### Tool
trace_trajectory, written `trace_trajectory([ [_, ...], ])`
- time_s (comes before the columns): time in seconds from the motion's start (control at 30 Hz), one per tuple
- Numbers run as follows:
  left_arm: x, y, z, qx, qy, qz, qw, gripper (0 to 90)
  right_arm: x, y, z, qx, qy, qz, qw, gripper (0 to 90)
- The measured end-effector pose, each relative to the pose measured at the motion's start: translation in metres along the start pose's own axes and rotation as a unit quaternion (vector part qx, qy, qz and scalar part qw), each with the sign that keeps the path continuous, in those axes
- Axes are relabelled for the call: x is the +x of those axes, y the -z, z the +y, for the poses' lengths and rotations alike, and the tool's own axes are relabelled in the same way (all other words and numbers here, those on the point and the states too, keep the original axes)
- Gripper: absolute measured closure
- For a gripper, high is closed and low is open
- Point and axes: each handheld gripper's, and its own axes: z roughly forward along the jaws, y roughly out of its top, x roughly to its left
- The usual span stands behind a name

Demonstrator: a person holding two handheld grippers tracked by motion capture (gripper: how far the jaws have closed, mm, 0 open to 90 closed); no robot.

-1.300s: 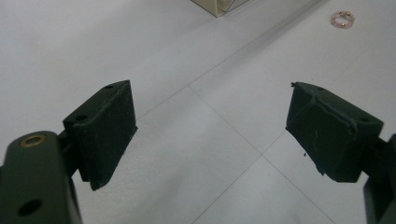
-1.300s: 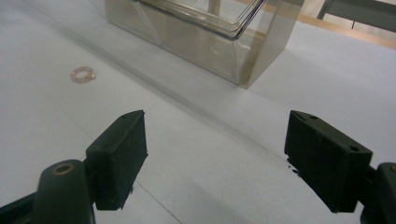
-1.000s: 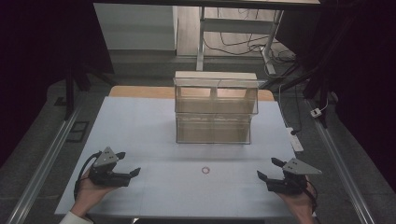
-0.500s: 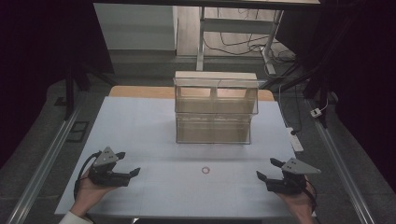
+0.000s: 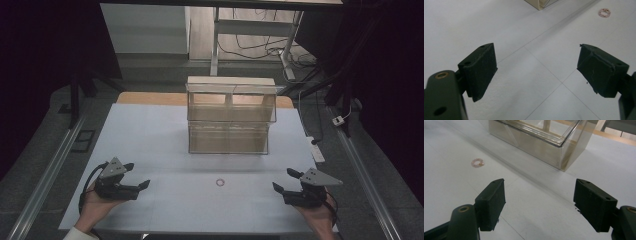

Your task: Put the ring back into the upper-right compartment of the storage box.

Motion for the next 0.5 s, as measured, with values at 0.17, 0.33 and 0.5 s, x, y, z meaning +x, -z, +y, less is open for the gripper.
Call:
trace_trajectory([
  [0.17, 0.000, 0.001, 0.000, 0.000, 0.001, -0.004, 1.0000, 15.9, 0.003, -0.001, 0.004, -0.002, 0.002, 0.006, 1.0000, 25.0],
  [0.33, 0.000, 0.001, 0.000, 0.001, 0.001, -0.004, 1.0000, 16.1, 0.009, -0.004, 0.009, -0.002, 0.009, 0.014, 0.9999, 25.3],
  [0.5, -0.001, 0.000, -0.001, 0.001, 0.000, -0.004, 1.0000, 16.2, 0.013, -0.007, 0.013, 0.000, 0.013, 0.020, 0.9997, 25.5],
])
